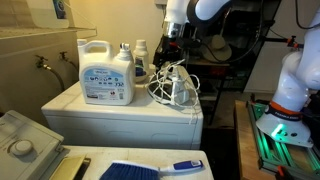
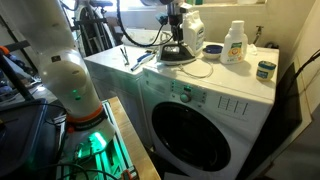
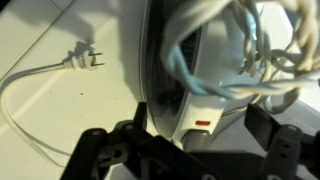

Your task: Put the iron in an upright position

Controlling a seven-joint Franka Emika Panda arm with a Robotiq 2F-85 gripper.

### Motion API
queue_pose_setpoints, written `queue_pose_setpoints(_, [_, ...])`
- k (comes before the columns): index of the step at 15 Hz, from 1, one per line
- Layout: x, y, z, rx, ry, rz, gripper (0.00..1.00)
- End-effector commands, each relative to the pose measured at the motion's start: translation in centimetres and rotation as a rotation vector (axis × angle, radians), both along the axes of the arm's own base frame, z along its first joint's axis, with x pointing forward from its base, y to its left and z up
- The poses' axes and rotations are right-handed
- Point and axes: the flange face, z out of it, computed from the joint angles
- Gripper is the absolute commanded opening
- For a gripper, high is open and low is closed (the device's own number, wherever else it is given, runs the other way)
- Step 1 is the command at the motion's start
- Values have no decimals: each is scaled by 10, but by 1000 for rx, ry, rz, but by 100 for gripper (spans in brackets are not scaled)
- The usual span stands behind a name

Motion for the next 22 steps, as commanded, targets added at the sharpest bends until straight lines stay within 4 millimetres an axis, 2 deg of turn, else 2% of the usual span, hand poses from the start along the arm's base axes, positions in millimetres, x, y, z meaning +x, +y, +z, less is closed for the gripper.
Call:
queue_pose_setpoints(1, [14, 5, -9, -9, 26, -31, 100])
queue_pose_setpoints(2, [17, 5, -12, -8, 35, -29, 97])
queue_pose_setpoints(3, [18, 6, -16, -10, 50, -35, 76])
queue_pose_setpoints(5, [19, 6, -19, -23, 66, -46, 66])
queue_pose_setpoints(11, [13, 8, -12, -163, 116, -113, 19])
queue_pose_setpoints(12, [10, 10, -11, -203, 124, -125, 16])
queue_pose_setpoints(17, [1, 24, -17, -365, 118, -210, 16])
queue_pose_setpoints(22, [0, 31, -9, -497, -9, -283, 16])
